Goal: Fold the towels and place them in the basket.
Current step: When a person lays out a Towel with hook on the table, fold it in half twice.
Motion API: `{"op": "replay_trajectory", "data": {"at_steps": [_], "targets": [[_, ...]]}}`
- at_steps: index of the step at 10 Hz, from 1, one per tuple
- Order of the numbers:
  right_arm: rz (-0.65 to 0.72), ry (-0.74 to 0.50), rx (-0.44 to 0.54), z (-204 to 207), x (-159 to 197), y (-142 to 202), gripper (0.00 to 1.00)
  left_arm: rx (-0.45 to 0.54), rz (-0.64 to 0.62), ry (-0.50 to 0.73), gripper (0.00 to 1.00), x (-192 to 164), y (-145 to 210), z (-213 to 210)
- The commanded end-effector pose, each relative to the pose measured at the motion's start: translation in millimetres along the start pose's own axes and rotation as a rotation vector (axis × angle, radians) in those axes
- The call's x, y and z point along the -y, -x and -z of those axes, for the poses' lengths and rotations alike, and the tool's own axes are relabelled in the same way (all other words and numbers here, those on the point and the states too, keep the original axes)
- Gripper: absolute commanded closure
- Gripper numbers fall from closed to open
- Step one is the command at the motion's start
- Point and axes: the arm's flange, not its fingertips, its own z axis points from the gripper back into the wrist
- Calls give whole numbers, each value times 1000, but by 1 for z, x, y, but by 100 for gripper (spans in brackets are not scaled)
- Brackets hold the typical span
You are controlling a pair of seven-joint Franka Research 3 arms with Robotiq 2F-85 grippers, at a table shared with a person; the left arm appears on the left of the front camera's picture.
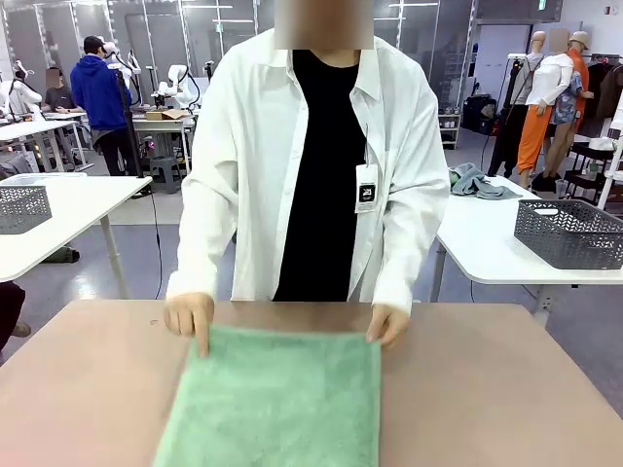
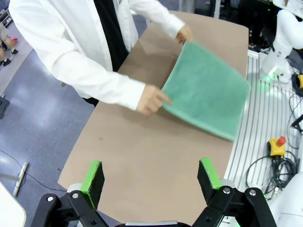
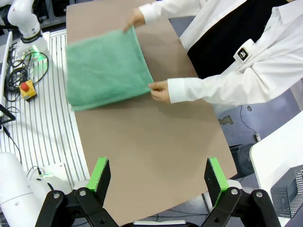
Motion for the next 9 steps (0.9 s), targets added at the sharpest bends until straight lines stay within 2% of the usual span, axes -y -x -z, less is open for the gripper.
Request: {"op": "replay_trajectory", "data": {"at_steps": [1, 9], "targets": [[-11, -10, 6, 0, 0, 1, 0, 10, 9, 5, 0, 0, -2, 1], [-11, -10, 6, 0, 0, 1, 0, 10, 9, 5, 0, 0, -2, 1]]}}
